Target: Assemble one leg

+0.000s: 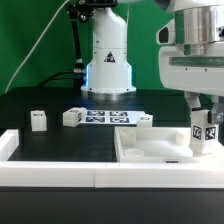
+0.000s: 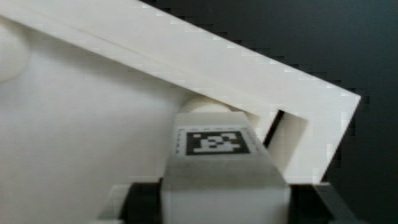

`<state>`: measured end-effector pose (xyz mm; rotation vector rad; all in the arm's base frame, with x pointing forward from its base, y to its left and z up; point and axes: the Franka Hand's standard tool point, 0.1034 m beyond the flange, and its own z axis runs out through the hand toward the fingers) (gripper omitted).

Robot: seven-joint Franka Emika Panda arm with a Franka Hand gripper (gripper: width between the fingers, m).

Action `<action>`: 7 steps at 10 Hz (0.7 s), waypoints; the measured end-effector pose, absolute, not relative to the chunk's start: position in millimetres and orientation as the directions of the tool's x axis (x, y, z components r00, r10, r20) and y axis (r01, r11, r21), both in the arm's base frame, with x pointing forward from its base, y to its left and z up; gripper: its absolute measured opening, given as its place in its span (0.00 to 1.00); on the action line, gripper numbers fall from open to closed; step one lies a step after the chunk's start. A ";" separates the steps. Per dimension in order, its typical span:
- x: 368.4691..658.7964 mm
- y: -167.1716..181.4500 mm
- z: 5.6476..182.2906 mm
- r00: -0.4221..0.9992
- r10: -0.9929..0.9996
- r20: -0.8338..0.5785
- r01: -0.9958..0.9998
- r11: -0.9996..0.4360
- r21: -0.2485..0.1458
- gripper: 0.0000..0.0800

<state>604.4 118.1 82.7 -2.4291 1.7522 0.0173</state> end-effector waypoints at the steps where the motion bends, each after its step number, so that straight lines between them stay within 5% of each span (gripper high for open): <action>1: 603.9 120.2 82.4 0.299 -0.949 -0.100 -0.951 -0.288 -0.110 0.46; 2: 603.5 121.9 82.4 0.302 -0.947 -0.105 -0.950 -0.291 -0.111 0.46; 4: 604.7 121.3 83.5 0.422 -0.902 -0.090 -0.904 -0.410 -0.123 0.76; 7: 606.5 122.5 82.0 0.687 -0.725 -0.047 -0.724 -0.676 -0.138 0.81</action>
Offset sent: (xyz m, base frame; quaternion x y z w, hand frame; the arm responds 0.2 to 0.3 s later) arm 0.0048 -0.0052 0.0043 -0.0152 0.0038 -0.1279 0.9917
